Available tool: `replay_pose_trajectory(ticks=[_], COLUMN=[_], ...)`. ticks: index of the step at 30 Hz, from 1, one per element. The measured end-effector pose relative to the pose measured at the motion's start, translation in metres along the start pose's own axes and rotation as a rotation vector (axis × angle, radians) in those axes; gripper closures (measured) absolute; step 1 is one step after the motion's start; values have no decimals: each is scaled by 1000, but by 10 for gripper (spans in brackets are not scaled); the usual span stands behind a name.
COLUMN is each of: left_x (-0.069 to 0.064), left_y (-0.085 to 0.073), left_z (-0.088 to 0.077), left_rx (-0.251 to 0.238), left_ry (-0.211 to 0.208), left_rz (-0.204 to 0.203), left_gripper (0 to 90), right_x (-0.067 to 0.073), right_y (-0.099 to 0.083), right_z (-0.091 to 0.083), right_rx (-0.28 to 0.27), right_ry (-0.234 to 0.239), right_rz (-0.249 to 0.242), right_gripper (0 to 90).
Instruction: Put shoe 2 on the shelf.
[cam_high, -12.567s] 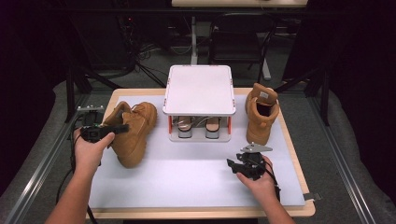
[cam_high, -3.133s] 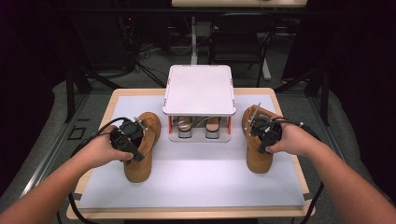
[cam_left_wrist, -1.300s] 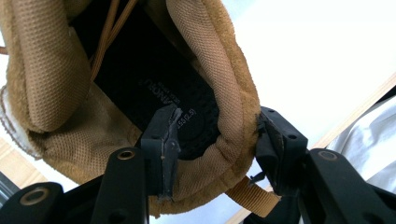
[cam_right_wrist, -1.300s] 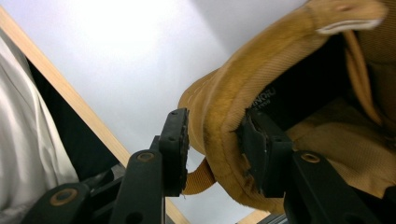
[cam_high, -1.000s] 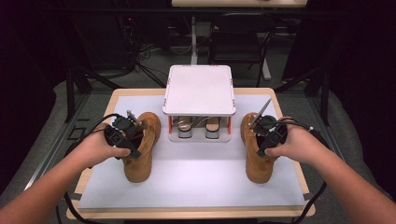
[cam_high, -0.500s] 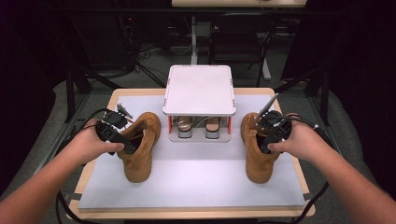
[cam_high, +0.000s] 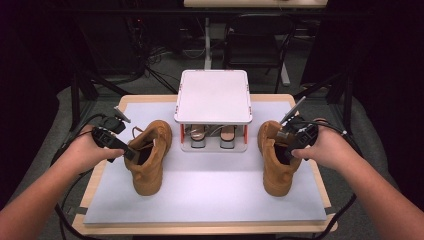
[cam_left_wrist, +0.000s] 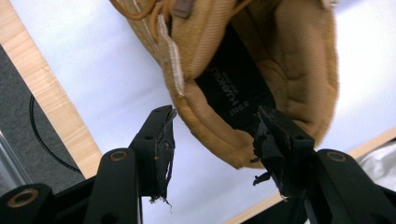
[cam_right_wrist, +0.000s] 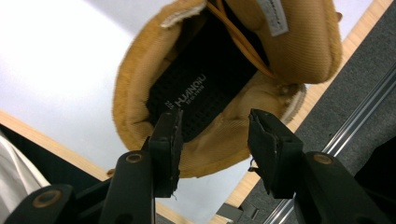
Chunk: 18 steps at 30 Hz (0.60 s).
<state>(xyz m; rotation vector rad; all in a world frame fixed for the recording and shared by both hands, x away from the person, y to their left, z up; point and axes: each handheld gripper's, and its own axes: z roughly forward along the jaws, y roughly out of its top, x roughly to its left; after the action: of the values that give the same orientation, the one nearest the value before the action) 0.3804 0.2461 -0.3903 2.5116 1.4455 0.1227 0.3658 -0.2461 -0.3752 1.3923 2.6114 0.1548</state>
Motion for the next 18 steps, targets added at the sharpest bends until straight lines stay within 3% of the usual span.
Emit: replay_pose_trajectory(ticks=[6,18], left_x=[4,5], left_y=[3,6], left_z=[11,34], left_rx=[0,34], left_ry=[1,-16], left_rz=[-26,-28], left_gripper=[465,483], right_x=[-8,-15], right_y=[-3,-5], right_z=[4,7], right_rx=[-8,-13], right_ry=[-10,13], right_rz=[27,61], right_gripper=[539,537])
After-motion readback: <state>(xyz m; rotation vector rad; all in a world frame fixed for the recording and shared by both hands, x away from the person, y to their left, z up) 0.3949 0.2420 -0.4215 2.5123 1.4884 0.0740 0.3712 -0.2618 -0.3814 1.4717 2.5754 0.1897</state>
